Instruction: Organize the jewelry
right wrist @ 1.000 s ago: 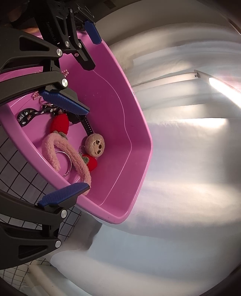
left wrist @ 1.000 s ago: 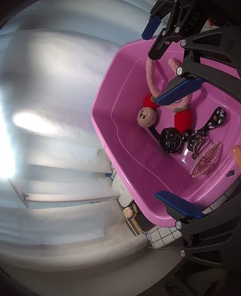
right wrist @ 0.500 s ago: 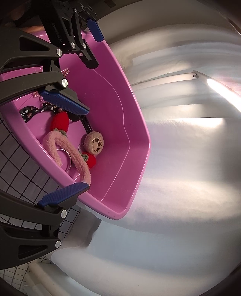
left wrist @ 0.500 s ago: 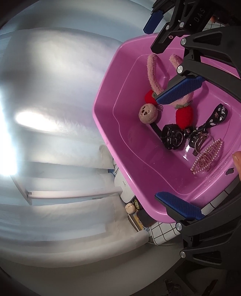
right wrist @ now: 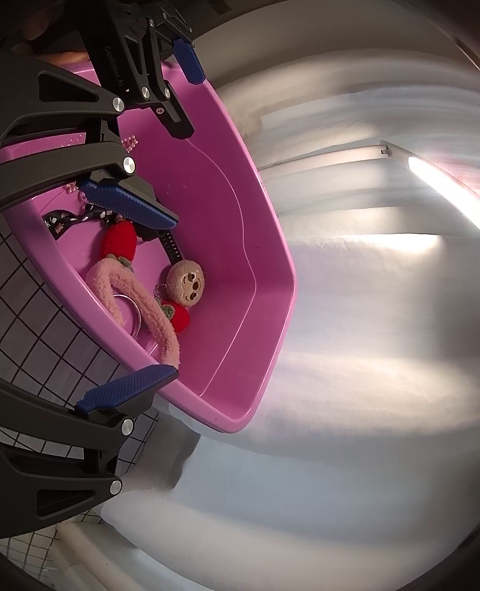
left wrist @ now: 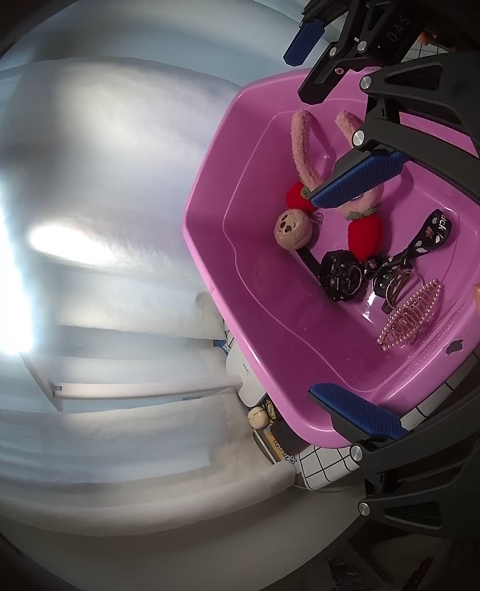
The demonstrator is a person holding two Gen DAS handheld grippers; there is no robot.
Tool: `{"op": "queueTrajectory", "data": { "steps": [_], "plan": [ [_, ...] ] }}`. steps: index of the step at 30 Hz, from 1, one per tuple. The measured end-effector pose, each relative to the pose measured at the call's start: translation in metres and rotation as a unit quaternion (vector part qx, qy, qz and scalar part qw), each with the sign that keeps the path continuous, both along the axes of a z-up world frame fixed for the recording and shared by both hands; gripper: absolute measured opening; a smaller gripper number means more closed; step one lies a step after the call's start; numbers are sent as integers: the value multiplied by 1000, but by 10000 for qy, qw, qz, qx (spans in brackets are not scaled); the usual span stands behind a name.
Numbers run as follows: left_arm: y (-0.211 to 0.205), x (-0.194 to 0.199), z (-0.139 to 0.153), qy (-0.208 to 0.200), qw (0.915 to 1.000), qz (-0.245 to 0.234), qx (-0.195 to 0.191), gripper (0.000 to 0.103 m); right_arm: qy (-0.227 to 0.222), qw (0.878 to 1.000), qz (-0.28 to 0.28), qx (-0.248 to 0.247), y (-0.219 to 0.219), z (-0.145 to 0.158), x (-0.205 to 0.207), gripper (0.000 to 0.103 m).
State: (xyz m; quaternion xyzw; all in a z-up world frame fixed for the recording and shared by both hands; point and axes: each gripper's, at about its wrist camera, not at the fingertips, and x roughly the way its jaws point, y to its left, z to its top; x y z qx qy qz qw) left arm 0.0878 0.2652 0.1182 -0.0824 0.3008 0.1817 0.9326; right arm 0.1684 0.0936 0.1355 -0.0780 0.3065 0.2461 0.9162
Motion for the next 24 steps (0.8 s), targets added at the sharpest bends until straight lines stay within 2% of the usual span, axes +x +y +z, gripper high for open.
{"op": "queueTrajectory", "data": {
  "steps": [24],
  "plan": [
    [-3, 0, -1, 1, 10000, -18, 57, 94, -15, 10000, -4, -44, 0, -1, -1, 73]
  ]
}}
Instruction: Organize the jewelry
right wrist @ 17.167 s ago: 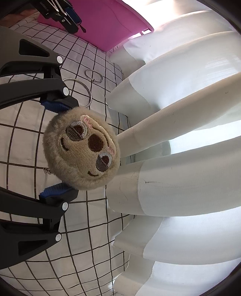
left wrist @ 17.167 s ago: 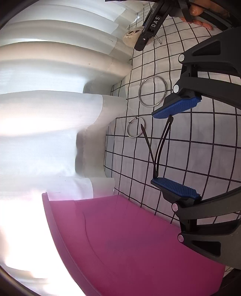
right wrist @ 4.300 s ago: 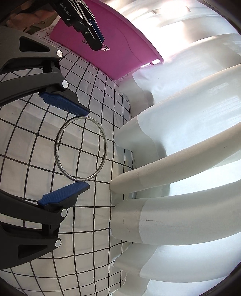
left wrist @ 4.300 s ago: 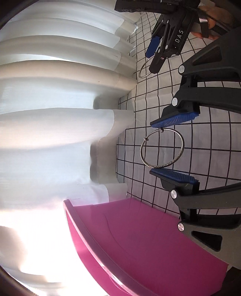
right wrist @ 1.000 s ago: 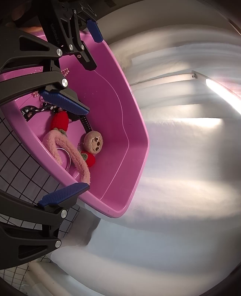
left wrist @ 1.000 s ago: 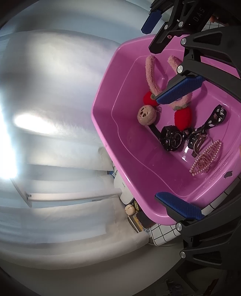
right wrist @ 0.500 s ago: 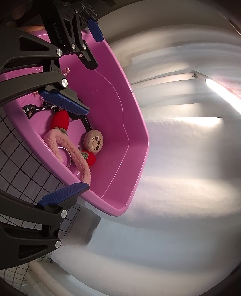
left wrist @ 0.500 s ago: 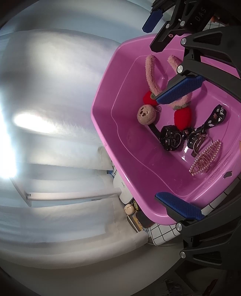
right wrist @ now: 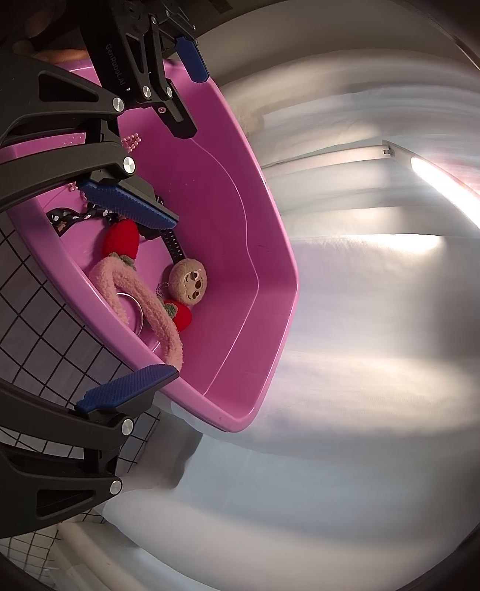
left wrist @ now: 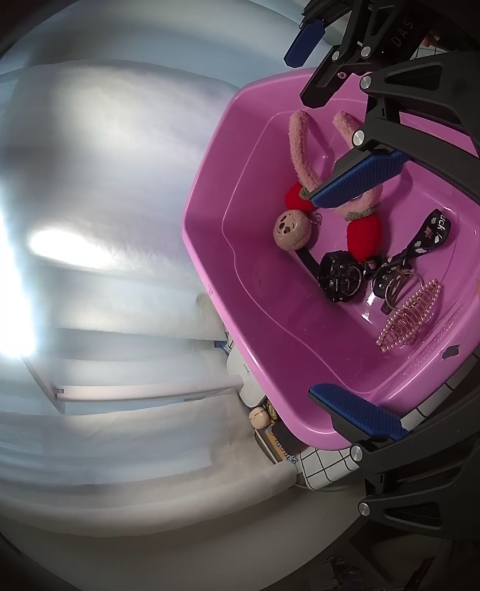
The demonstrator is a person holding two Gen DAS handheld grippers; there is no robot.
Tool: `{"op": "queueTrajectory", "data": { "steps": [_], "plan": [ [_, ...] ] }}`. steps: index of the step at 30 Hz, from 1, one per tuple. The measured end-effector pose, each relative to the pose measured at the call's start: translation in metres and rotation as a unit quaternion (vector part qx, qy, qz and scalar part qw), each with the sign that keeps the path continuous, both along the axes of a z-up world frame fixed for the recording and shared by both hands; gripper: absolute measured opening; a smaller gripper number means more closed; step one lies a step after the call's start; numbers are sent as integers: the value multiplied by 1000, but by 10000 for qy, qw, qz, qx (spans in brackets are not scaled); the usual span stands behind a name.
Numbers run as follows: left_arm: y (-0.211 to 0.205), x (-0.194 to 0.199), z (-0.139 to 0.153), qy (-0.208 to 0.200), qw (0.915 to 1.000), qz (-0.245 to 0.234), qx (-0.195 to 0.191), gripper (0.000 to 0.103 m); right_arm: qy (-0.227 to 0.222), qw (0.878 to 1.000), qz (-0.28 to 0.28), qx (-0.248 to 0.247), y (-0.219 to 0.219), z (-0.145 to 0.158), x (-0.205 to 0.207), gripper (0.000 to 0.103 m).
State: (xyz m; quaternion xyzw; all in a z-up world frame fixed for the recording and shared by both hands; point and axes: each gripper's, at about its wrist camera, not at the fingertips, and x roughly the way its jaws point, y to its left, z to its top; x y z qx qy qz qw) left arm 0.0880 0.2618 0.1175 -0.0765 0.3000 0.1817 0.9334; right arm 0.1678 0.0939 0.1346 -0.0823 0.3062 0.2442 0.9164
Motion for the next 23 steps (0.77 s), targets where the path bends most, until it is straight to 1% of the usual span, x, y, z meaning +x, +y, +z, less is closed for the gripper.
{"op": "queueTrajectory", "data": {
  "steps": [7, 13, 15, 23],
  "plan": [
    [0, 0, 0, -2, 10000, -1, 6, 94, 0, 10000, 4, 8, 0, 0, 0, 73],
    [-3, -2, 0, -40, 9999, -48, 121, 95, -3, 10000, -2, 8, 0, -1, 0, 73],
    [-3, -2, 1, -31, 9999, -73, 104, 96, 3, 10000, 5, 12, 0, 0, -1, 73],
    [-1, -1, -1, 35, 10000, -64, 67, 96, 14, 10000, -9, 27, -1, -2, -2, 73]
  ]
}}
